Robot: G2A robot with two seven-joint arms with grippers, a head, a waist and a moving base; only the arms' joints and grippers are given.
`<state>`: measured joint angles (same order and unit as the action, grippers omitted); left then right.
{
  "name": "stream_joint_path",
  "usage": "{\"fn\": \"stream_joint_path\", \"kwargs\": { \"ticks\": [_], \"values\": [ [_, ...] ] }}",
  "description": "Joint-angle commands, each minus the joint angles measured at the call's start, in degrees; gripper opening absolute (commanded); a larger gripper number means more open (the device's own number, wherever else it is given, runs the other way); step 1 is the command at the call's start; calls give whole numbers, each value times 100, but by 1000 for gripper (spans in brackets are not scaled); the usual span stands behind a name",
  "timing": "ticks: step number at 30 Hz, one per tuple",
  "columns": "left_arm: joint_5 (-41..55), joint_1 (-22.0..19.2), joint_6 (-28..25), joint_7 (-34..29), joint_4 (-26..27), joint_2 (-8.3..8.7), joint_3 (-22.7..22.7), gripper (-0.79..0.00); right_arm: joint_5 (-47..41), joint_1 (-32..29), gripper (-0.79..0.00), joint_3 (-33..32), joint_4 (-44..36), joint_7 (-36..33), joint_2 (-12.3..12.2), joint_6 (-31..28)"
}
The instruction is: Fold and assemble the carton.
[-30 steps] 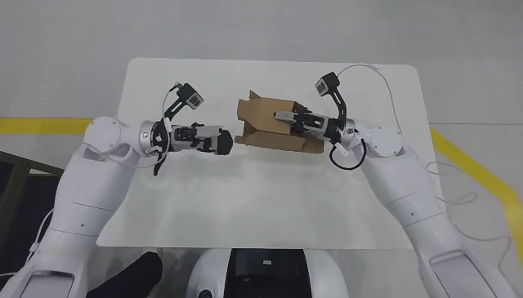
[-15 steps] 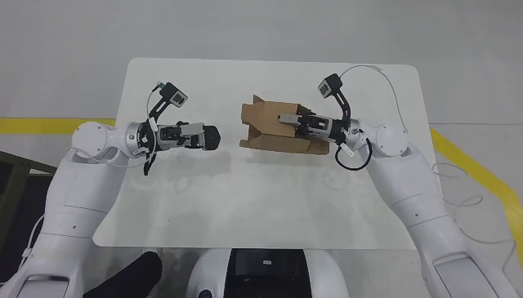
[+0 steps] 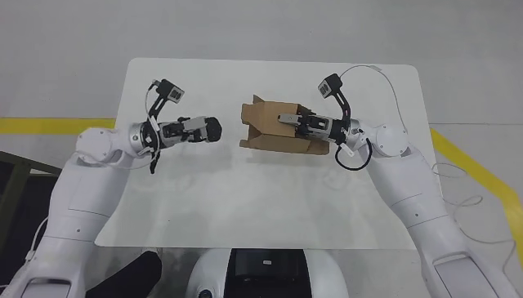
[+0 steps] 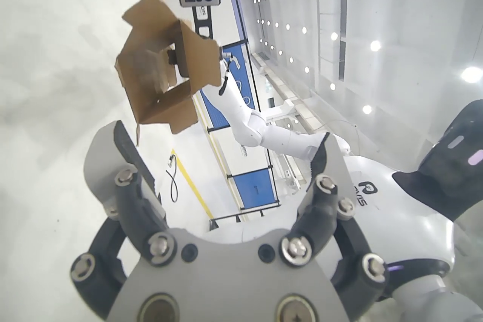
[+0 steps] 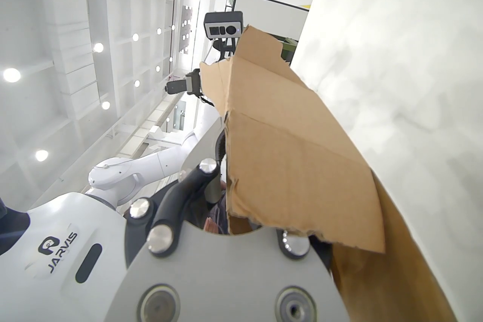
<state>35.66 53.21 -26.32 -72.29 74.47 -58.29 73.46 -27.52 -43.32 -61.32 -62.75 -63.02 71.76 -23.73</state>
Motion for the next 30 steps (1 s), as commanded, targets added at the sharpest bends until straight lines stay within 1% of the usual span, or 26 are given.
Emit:
{"fn": "stream_joint_path", "kwargs": {
  "ticks": [1, 3, 5, 9, 12, 17, 20, 24, 27, 30],
  "values": [
    [-169, -15, -589, 126, -88, -24, -35, 0, 0, 0, -785, 0, 0, 0, 0, 0],
    [-475, -52, -970, 403, -168, -34, -58, 0, 0, 0, -785, 0, 0, 0, 0, 0],
    [-738, -136, -1177, 610, -189, -43, -156, 0, 0, 0, -785, 0, 0, 0, 0, 0],
    [-1311, -309, -1791, 1223, -280, -47, -310, 0, 0, 0, -785, 0, 0, 0, 0, 0],
    [-1903, -351, -2258, 1690, -215, -14, -453, 0, 0, 0, -785, 0, 0, 0, 0, 0],
    [-2798, -299, -3155, 2587, -138, 81, -739, 0, 0, 0, -785, 0, 0, 0, 0, 0],
    [-2848, -285, -3168, 2601, 19, 165, -771, 0, 0, 0, -785, 0, 0, 0, 0, 0],
    [-3081, -142, -3168, 2601, 277, 275, -605, 0, 0, 0, -785, 0, 0, 0, 0, 0],
    [-3273, -26, -3168, 2644, 486, 317, -413, 0, 0, 0, -785, 0, 0, 0, 0, 0],
    [-3413, 75, -3168, 2926, 626, 317, -291, 0, 0, 0, -785, 0, 0, 0, 0, 0]
  ]
}}
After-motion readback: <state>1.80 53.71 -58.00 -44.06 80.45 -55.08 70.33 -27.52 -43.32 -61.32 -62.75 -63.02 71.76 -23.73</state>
